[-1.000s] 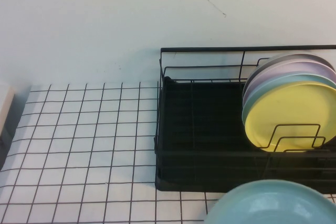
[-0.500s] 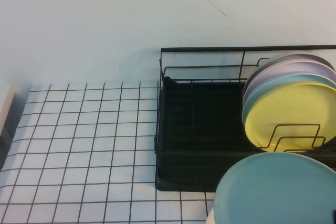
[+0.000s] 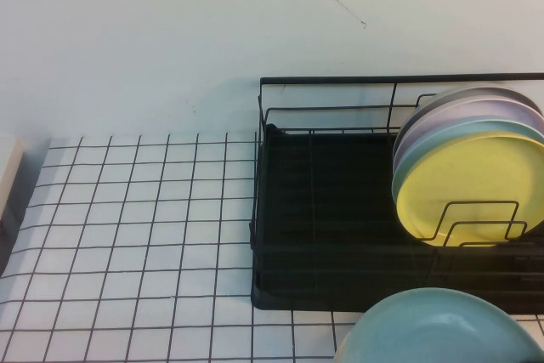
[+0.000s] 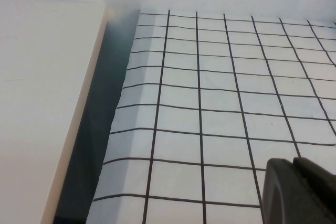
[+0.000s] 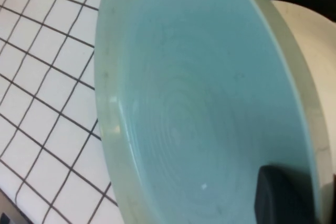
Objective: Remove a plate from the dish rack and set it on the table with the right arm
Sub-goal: Place the plate from the table
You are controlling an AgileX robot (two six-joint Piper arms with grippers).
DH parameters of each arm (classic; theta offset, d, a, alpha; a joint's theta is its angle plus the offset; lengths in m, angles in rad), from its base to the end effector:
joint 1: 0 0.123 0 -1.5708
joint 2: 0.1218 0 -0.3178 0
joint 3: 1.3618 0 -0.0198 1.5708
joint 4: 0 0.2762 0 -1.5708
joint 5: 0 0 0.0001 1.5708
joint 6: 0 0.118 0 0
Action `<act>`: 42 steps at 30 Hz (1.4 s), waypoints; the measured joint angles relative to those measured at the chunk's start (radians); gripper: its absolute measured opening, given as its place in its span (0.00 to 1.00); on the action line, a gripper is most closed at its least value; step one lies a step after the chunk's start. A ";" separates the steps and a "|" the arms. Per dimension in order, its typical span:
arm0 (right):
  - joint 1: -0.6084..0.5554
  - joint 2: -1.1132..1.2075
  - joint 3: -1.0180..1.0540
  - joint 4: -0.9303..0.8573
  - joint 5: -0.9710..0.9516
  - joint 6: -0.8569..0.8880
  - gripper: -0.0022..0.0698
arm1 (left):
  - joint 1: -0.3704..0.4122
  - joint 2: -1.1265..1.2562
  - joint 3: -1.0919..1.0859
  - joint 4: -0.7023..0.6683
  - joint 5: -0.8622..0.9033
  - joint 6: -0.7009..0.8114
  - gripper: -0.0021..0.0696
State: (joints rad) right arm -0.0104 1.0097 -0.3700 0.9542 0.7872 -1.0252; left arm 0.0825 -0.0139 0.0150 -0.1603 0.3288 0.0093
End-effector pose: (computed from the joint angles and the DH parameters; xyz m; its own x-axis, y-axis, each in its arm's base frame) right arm 0.1565 0.0666 0.1977 -0.7921 -0.1873 -0.5810 -0.4681 0.7972 0.3812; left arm 0.0723 -0.0001 0.1727 -0.2287 -0.1613 -0.9600 -0.0655 0.9865 -0.1501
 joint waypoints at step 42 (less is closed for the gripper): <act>0.000 0.210 -0.494 -0.354 0.336 0.147 0.12 | 0.000 0.000 0.000 0.000 0.000 0.000 0.02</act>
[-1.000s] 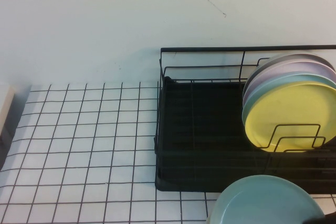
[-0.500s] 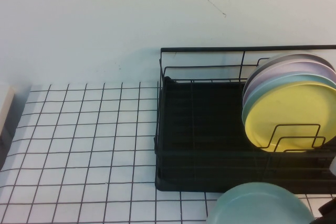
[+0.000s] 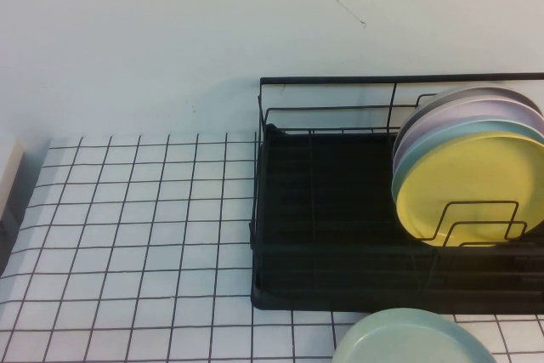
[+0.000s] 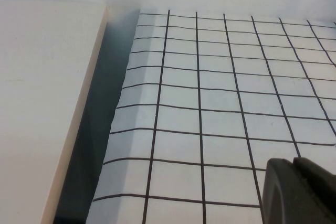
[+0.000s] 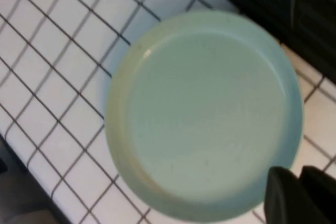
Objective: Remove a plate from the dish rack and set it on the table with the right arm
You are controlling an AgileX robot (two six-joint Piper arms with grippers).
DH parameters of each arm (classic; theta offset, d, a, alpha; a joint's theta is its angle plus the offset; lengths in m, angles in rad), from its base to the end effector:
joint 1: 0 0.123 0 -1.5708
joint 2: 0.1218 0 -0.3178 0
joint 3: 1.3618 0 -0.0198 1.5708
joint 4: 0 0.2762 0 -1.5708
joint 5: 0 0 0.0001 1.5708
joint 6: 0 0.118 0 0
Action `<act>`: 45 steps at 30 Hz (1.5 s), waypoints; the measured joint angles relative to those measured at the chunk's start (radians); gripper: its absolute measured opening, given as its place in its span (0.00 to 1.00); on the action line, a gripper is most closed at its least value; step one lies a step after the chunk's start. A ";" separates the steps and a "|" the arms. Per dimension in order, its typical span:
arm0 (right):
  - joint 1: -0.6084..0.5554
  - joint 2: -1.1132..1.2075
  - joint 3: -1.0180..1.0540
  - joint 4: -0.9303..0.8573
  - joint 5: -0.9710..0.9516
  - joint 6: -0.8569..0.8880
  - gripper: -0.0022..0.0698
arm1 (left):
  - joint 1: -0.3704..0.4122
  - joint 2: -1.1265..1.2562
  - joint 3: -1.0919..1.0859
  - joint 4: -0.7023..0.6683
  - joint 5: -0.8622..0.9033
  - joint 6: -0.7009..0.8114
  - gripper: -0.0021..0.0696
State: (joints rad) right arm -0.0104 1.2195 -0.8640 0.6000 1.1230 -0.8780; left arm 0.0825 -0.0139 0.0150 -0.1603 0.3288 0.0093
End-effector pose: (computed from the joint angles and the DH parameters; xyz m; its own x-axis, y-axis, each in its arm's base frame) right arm 0.2258 0.0577 0.2801 -0.7357 -0.4713 -0.4864 -0.6386 0.7219 0.2665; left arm 0.0723 -0.0001 0.1727 -0.2287 -0.1613 -0.9600 -0.0655 0.9865 -0.1501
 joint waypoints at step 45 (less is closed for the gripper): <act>0.000 -0.782 0.206 -0.029 -0.502 -0.093 0.03 | 0.000 0.000 0.000 0.000 0.000 0.000 0.02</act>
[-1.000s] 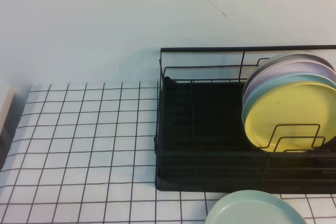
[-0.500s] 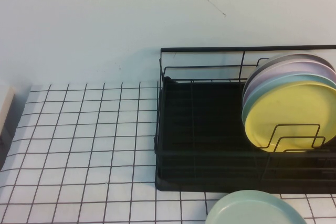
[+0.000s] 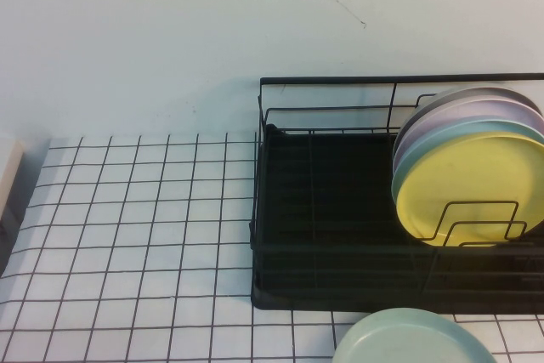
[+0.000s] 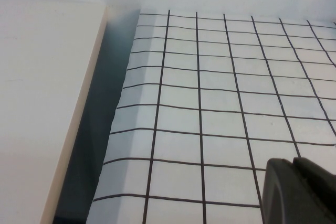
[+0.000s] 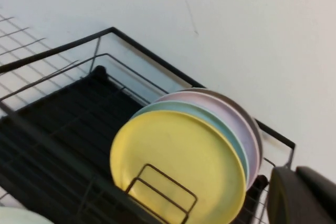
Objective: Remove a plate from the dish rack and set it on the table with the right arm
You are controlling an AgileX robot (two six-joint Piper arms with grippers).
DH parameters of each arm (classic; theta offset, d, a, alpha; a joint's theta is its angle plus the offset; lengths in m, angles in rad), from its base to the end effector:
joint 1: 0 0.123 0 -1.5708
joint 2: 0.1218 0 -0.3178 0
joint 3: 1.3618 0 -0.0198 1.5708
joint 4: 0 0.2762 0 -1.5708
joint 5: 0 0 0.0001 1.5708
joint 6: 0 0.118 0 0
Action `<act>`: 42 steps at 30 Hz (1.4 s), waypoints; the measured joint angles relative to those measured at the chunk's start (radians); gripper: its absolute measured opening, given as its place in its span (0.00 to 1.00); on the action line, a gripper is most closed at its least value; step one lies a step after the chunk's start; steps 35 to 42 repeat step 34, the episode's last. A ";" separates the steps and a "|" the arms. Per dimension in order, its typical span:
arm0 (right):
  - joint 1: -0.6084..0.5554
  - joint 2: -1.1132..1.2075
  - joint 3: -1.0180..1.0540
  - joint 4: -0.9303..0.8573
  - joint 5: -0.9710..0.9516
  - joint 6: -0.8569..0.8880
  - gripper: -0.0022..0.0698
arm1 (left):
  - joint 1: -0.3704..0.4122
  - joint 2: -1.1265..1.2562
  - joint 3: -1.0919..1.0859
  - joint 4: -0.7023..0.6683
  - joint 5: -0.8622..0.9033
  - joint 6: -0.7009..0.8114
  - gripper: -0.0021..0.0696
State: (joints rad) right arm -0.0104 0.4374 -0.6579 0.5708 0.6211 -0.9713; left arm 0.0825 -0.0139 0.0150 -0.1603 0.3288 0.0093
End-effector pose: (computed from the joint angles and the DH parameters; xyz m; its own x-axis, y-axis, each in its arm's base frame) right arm 0.0971 0.0361 0.3680 -0.0655 -0.4462 -0.8926 -0.3704 0.8415 -0.3934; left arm 0.0723 -0.0001 0.1727 -0.2287 -0.1613 -0.9600 -0.0655 0.9865 -0.1501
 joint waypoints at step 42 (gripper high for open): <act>-0.047 -0.448 0.681 -0.652 -0.271 0.815 0.03 | 0.000 0.000 0.000 0.000 0.000 0.000 0.02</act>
